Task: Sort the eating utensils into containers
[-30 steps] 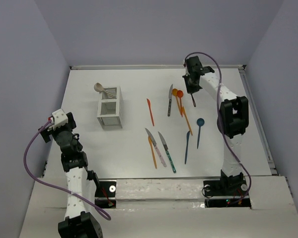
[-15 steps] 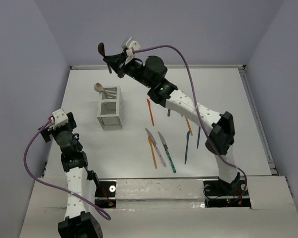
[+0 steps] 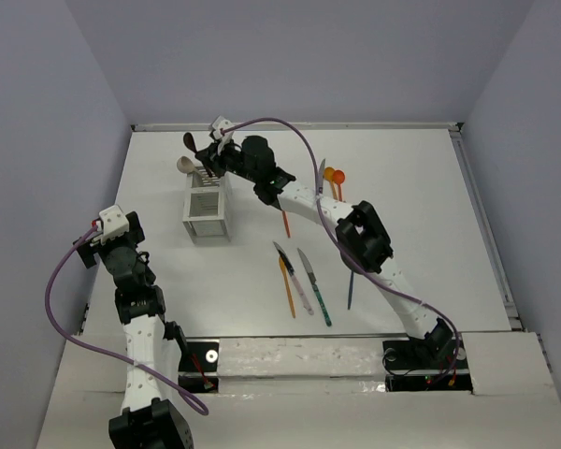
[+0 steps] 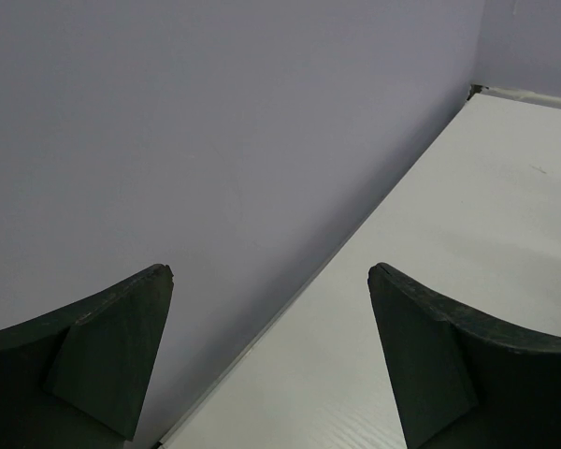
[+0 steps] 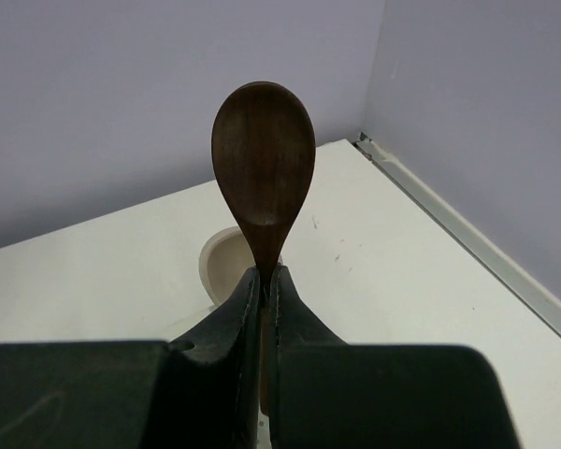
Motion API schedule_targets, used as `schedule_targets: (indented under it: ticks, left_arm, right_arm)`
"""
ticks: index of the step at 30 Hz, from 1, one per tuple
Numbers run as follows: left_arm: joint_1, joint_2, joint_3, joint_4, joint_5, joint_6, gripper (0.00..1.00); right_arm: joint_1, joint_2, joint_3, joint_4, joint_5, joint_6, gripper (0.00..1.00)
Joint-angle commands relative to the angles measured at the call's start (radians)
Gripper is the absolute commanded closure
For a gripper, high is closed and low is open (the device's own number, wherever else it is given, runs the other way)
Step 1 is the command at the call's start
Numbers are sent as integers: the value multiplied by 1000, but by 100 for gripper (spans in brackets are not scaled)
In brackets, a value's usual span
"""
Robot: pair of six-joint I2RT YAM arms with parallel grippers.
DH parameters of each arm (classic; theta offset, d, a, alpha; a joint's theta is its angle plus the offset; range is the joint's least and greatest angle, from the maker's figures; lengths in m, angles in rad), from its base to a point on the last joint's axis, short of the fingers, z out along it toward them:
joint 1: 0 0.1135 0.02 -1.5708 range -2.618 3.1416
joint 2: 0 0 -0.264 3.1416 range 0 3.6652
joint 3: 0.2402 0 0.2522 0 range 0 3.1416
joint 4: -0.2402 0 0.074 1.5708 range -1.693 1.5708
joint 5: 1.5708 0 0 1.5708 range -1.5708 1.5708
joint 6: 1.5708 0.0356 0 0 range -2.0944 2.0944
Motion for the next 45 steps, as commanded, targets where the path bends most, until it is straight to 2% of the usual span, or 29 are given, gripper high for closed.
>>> schedule_targets:
  ticks: [1,8,9,10,12,13,14,19,22,24,26,27,29,31,33,34,36,39,45]
  left_arm:
    - [5,-9,-12,70,5,7,1]
    - [5,-5,-12,70,5,9,1]
    - [5,-5,-12,70,5,9,1]
    - [5,-3,-12,68,5,7,1]
    - [5,-3,-12,70,9,9,1]
    - [5,-2,-12,70,9,9,1]
    - [3,-2,-12,68,8,7,1]
    - [5,3,-11,67,14,9,1]
    - [5,4,-11,65,14,9,1]
    - [5,1,-11,65,14,9,1]
    - [5,-2,-12,62,15,9,1]
    - [3,-5,-12,64,16,9,1]
    - [5,-11,-14,62,22,9,1]
    - [5,-14,-15,62,26,7,1]
    - [5,-20,-15,61,34,7,1]
    - [5,-26,-17,59,35,6,1]
    - [5,-32,-19,59,39,6,1]
    - [5,-40,-20,56,46,5,1]
    - [5,-49,-20,51,51,4,1]
  right_arm:
    - [9,-19,58,65,-21,-10,100]
    - [9,-3,-7,57,-21,-9,98]
    - [9,-9,-19,57,-19,-14,94]
    - [9,-16,-39,57,-19,-21,84]
    - [9,-38,-56,57,-19,-43,76]
    - [9,-49,-65,54,-19,-50,65]
    - [9,-61,-71,54,-20,-56,60]
    - [9,-199,-140,6,-50,-104,47]
    - [9,-301,-232,-4,1,-113,46]
    - [9,-425,-286,-33,114,-107,46]
    - [-12,-541,-346,-151,235,-92,46]
    - [-27,-574,-355,-216,255,-72,46]
    - [-104,-647,-369,-466,283,13,43]
    - [-164,-692,-393,-702,373,89,41]
    - [-263,-780,-514,-841,499,194,37]
    - [-300,-819,-639,-866,527,236,36]
    - [-392,-902,-785,-884,510,333,36]
    - [-418,-1049,-1023,-883,573,414,37]
    - [-419,-1194,-1256,-990,564,538,41]
